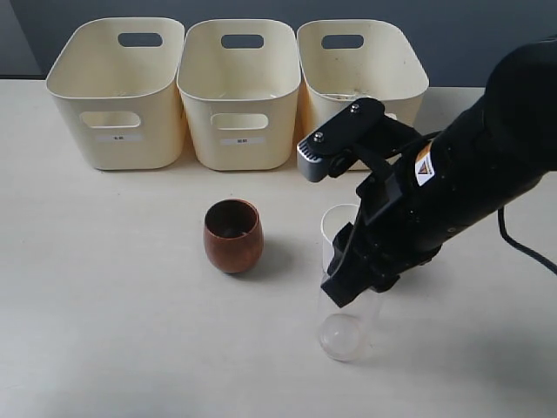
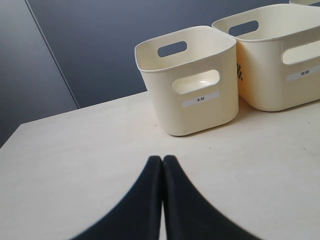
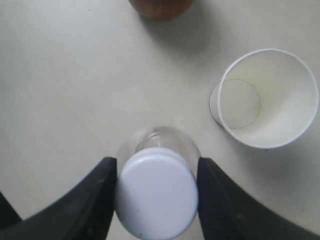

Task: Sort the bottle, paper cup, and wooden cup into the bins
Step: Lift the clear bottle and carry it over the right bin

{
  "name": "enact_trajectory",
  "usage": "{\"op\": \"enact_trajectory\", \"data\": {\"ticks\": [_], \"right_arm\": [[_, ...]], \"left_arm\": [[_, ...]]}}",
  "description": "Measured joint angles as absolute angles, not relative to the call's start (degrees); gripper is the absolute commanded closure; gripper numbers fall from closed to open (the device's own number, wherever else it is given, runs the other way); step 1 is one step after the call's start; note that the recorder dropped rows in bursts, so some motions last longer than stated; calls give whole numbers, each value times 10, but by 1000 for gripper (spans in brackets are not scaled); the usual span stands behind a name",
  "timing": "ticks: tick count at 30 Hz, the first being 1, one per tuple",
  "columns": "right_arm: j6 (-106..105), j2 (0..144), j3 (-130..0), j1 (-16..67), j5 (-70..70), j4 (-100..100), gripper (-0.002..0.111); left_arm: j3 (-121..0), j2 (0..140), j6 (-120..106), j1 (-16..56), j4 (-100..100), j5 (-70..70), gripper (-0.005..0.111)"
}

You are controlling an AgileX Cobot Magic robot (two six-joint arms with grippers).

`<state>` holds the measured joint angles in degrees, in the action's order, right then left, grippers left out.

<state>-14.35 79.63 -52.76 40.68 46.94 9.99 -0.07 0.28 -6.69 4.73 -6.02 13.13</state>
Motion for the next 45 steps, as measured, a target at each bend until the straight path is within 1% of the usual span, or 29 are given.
{"op": "enact_trajectory", "data": {"ticks": [6, 9, 15, 19, 24, 30, 31, 36, 41, 45], "right_arm": [[-152, 791, -528, 407, 466, 90, 109], [-154, 758, -529, 407, 435, 83, 109], [-123, 652, -607, 407, 427, 38, 109], [-117, 624, -647, 407, 438, 29, 109], [-45, 625, -652, 407, 426, -82, 109], [96, 650, -652, 407, 372, -265, 109], [140, 665, -652, 407, 354, -329, 109], [247, 729, -662, 399, 319, -455, 109], [287, 802, -683, 340, 248, -467, 109], [302, 854, -685, 286, 165, -450, 109]], "left_arm": [[-1, 3, -67, 47, -60, 131, 107], [-1, 3, -67, 47, -60, 131, 107], [-1, 3, -67, 47, -60, 131, 107], [-1, 3, -67, 47, -60, 131, 107], [-1, 3, -67, 47, -60, 131, 107], [-1, 3, -67, 47, -60, 131, 107], [-1, 3, -67, 47, -60, 131, 107], [-1, 3, -67, 47, -60, 131, 107], [-1, 3, -67, 47, -60, 131, 107], [-1, 3, -67, 47, -60, 131, 107]]}}
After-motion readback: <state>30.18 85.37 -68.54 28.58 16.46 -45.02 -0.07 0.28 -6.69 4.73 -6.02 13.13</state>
